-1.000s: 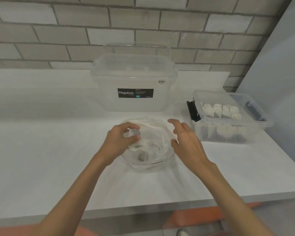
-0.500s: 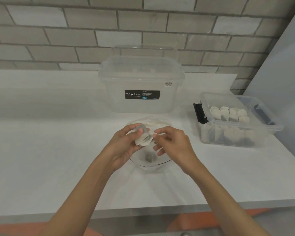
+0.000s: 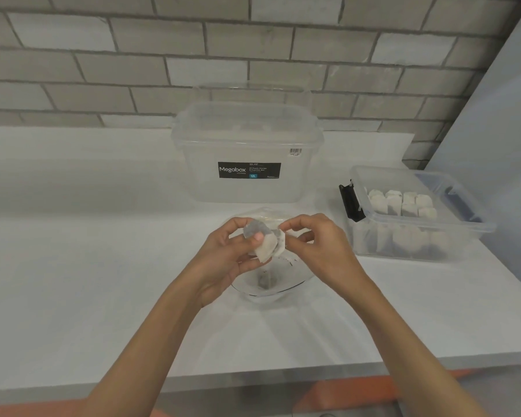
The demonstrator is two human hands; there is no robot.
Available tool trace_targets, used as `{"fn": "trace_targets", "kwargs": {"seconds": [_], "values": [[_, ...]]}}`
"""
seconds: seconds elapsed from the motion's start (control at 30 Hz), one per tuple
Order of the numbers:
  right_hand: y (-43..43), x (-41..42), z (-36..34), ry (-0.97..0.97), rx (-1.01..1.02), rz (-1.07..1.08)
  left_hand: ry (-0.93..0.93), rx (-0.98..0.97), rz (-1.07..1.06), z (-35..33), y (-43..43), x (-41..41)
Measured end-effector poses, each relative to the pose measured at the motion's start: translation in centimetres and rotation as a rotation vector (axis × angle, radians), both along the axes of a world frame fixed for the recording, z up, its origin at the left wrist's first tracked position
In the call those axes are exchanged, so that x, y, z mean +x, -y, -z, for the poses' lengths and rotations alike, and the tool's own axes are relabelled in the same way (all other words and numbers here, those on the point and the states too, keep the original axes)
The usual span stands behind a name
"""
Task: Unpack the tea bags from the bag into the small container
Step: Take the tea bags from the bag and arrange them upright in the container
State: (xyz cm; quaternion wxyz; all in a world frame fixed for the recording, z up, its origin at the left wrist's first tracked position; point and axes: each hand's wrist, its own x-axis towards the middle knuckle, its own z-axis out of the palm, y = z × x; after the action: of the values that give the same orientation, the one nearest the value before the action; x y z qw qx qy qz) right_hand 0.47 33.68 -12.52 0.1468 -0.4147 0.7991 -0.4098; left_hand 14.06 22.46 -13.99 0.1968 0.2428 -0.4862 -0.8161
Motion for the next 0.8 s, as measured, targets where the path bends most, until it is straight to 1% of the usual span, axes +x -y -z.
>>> {"fn": "trace_targets", "kwargs": {"seconds": [0.07,0.27,0.37,0.5,0.63,0.8], "values": [[-0.1,-0.1,-0.3,-0.019,-0.012,-0.01,-0.017,-0.012,0.018,-0.1,-0.1,0.0],[-0.6,-0.8,-1.8,0.205,-0.101,-0.054,-0.053,-0.071,0.072,-0.5,-0.2,0.0],[-0.8,-1.1,-2.4,0.255,-0.135,-0.097,-0.067,-0.081,0.073,-0.9,-0.3,-0.3],[-1.0,-1.9,-3.5,0.303,-0.181,-0.083,-0.083,-0.094,0.069,-1.8,-0.5,-1.3],[-1.1,-3.9,-5.0,0.29,-0.238,-0.05,-0.104,-0.08,0.031,-2.8,-0.4,-3.1],[-2.5,-8.7,-7.2,0.181,-0.271,0.035,-0.099,-0.045,-0.024,-3.9,-0.5,-6.1]]}}
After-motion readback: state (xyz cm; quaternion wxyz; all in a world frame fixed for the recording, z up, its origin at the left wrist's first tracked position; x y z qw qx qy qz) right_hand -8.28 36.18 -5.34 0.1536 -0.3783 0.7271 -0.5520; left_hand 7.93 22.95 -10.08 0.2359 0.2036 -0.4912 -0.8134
